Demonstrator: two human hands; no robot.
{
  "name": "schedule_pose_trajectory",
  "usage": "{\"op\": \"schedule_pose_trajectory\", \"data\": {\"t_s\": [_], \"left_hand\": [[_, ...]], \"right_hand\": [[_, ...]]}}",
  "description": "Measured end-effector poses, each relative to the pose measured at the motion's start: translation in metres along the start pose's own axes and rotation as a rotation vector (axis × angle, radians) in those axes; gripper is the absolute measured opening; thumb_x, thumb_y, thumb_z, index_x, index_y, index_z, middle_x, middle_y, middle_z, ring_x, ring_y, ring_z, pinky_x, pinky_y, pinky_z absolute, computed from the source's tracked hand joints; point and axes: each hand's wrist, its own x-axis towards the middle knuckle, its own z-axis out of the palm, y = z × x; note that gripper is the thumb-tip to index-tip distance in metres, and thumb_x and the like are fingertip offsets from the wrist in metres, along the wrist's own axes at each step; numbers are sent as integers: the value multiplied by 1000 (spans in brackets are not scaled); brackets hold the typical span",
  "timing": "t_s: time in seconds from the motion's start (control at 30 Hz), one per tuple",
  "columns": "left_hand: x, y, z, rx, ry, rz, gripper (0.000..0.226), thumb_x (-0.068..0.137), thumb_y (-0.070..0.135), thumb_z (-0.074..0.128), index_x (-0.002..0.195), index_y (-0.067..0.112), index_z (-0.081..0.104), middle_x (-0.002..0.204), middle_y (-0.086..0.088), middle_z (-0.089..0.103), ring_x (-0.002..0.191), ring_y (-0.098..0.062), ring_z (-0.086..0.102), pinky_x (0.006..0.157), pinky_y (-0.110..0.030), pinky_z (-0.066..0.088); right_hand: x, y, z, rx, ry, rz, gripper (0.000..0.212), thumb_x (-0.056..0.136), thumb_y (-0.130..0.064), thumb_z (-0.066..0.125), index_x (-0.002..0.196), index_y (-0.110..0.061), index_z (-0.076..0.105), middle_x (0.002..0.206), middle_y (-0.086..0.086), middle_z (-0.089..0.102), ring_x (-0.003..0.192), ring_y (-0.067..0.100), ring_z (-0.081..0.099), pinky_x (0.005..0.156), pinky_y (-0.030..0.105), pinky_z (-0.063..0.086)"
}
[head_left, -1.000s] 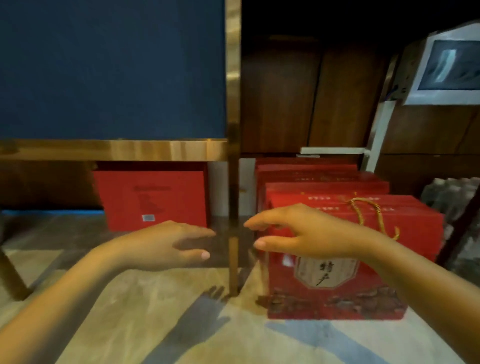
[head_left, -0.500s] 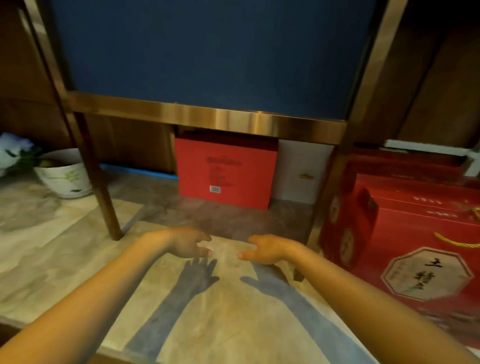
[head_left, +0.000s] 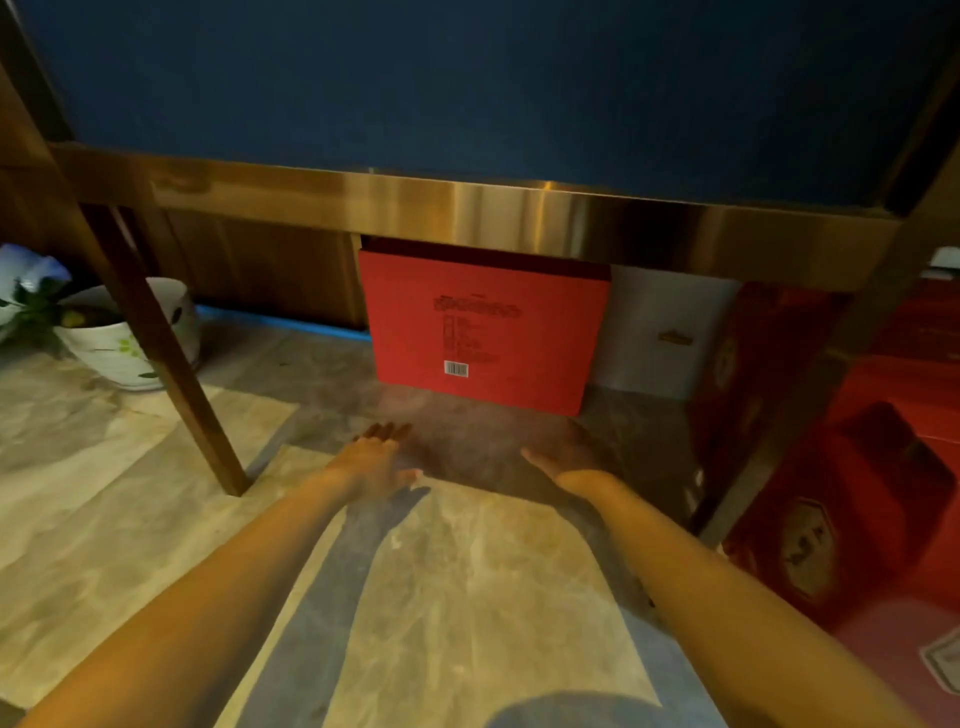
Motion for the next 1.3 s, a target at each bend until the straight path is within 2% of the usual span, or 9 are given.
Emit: {"op": "schedule_pose_trajectory", "data": {"t_s": [0.17, 0.33, 0.43, 0.53, 0.77, 0.93, 1.03, 1.17, 1.3], "left_hand": [[34, -34, -10, -169, -25, -162, 73, 87, 34, 54, 146, 12, 16, 157, -12, 13, 145, -27, 14, 117, -37, 12], [81, -72, -34, -347, 132, -205, 86, 84, 35, 60, 145, 2, 9, 150, -22, 27, 135, -35, 32, 108, -42, 29], [104, -75, -42, -575, 158, -163, 72, 90, 33, 48, 147, 8, 12, 127, -17, 50, 112, -30, 50, 84, -36, 49], [128, -70, -43, -803, 242, -233, 82, 84, 20, 61, 146, 5, 10, 136, -21, 48, 123, -35, 48, 93, -36, 40], [164, -56, -31, -1162, 401, -131, 51, 75, -10, 64, 111, 6, 32, 110, -13, 45, 102, -18, 45, 78, -24, 41], [179, -60, -27, -1236, 458, -161, 48, 74, -4, 69, 110, 7, 38, 110, -13, 50, 100, -19, 49, 82, -35, 46], [178, -59, -26, -1264, 388, -116, 50, 77, 0, 66, 123, 0, 47, 112, -12, 55, 99, -19, 52, 82, -32, 42], [174, -63, -27, -1277, 401, -133, 47, 76, 1, 68, 120, -6, 53, 119, -22, 60, 96, -20, 55, 80, -31, 44], [154, -68, -23, -1235, 393, -92, 42, 77, 2, 67, 117, -5, 56, 110, -17, 61, 81, -19, 60, 57, -14, 50]], "right_hand": [[25, -1, -7, 86, 90, -6, 68, 83, -38, 63, 140, -12, 37, 147, 15, 40, 132, 30, 41, 105, 34, 34], [52, -9, -10, 180, 215, -8, 79, 82, -37, 64, 146, -16, 24, 152, 11, 32, 138, 31, 33, 112, 37, 28], [64, -10, -5, 256, 229, 22, 79, 83, -39, 62, 146, -15, 22, 153, 12, 31, 139, 30, 32, 114, 39, 26], [70, -6, 0, 328, 305, 42, 82, 83, -35, 65, 147, -13, 19, 154, 10, 27, 141, 27, 28, 115, 35, 23], [83, 5, 14, 458, 393, 26, 89, 80, -32, 69, 147, -16, 14, 151, 6, 32, 139, 24, 31, 100, 22, 23], [91, -4, 17, 628, 489, 57, 78, 77, -37, 70, 142, -21, 30, 144, 5, 43, 129, 21, 44, 101, 27, 30], [100, 2, 23, 619, 612, 99, 77, 67, -64, 67, 133, -35, 40, 135, -2, 54, 121, 17, 52, 106, 42, 38], [101, 11, 34, 564, 673, 124, 82, 64, -74, 61, 135, -41, 37, 133, -14, 52, 119, 6, 49, 107, 35, 35], [84, 4, 45, 580, 738, 91, 91, 64, -71, 62, 139, -29, 34, 143, 0, 46, 133, 19, 42, 113, 45, 29]]}}
